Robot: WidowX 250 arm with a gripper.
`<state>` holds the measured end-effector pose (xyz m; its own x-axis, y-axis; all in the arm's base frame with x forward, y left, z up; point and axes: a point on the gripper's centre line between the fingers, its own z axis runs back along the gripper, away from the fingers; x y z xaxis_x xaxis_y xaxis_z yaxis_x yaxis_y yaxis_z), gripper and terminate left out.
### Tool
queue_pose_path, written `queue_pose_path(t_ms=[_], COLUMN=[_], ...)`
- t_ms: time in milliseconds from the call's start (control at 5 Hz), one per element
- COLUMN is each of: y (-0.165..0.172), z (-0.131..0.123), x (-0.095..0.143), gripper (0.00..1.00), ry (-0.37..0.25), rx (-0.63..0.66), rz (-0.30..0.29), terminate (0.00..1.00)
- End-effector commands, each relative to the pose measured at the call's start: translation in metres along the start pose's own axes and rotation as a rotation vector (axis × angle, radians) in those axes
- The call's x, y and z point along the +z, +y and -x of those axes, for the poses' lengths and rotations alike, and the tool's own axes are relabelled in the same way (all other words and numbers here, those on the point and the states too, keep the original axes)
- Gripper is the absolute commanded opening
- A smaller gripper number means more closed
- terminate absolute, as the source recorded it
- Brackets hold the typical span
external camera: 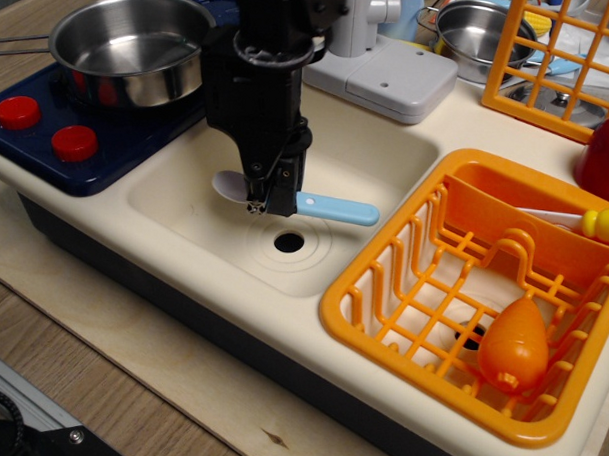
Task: Put spoon into pan
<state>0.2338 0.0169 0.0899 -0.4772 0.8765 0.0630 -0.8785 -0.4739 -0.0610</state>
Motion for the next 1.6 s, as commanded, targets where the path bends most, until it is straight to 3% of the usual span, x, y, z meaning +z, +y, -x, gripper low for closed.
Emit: queue_pose_path(t_ms=[0,200,400,1000,1400], y=[0.039,0.058,0.057,-0.026,-0.063], z=[-0.002,-0.009,-0.033,-0.096,-0.118], x=[0.05,0.073,0.099,0.137,0.121], gripper=[0.0,0.0,0.0,0.0,0.0], ry=[-0.078,-0.186,-0.323,-0.397,-0.351], rx=[0.101,0.109,0.025,-0.283,-0.403], rz=[0.06,0.098,0.176,0.27,0.32], terminate=[0.0,0.0,0.0,0.0,0.0])
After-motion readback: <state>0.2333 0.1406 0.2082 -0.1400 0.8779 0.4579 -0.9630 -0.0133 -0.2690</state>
